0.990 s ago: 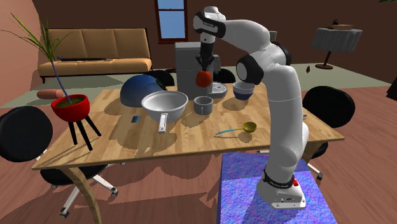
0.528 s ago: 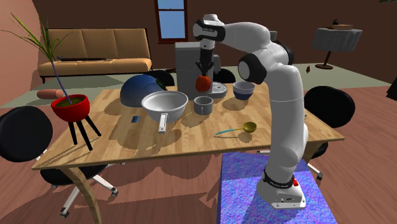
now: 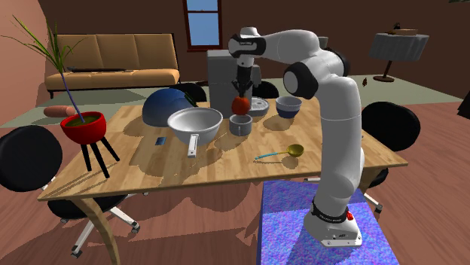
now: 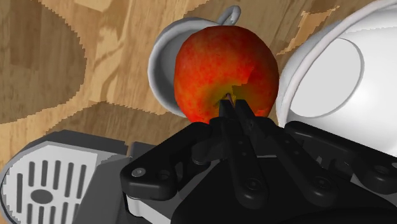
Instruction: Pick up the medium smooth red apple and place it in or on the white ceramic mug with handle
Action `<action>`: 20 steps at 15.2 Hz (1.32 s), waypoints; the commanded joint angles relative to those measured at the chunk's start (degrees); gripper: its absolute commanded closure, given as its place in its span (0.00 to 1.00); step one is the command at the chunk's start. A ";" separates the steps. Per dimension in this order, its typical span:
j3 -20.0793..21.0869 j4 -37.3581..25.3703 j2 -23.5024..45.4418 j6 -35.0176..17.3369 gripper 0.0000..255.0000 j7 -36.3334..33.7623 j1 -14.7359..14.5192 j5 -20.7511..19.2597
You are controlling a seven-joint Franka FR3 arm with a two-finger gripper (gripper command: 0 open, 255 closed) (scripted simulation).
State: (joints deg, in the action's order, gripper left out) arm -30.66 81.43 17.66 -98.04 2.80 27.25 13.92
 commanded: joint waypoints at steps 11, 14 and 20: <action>0.23 7.23 -0.27 -6.95 1.00 0.77 -0.75 0.13; 0.23 7.23 -0.27 -6.95 1.00 0.77 -0.75 0.13; 0.23 7.23 -0.27 -6.95 0.00 0.77 -0.75 0.13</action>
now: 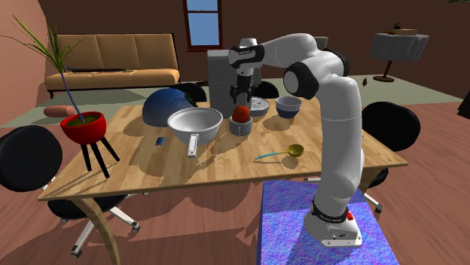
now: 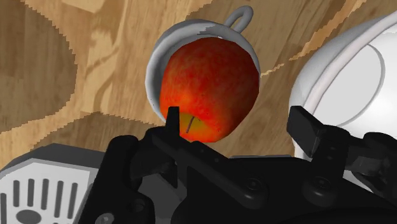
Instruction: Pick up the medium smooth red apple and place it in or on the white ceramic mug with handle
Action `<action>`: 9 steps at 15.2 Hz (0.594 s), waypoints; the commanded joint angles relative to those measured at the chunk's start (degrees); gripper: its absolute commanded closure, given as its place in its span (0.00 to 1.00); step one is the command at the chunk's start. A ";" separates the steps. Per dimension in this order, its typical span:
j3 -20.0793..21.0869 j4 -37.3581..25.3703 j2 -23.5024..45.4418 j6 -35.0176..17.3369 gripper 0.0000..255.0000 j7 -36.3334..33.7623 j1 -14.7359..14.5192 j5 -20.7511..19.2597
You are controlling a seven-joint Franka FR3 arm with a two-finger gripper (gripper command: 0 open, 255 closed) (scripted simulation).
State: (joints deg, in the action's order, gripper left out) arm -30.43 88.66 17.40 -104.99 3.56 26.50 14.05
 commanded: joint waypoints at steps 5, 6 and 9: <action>-0.40 -7.16 -0.09 7.20 0.00 -0.44 0.93 -0.26; -0.40 -7.16 -0.09 7.20 0.00 -0.44 0.93 -0.26; -0.40 -7.16 -0.09 7.20 0.00 -0.44 0.93 -0.26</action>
State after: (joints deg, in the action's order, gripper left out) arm -30.83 81.67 17.26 -97.93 3.12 27.40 13.77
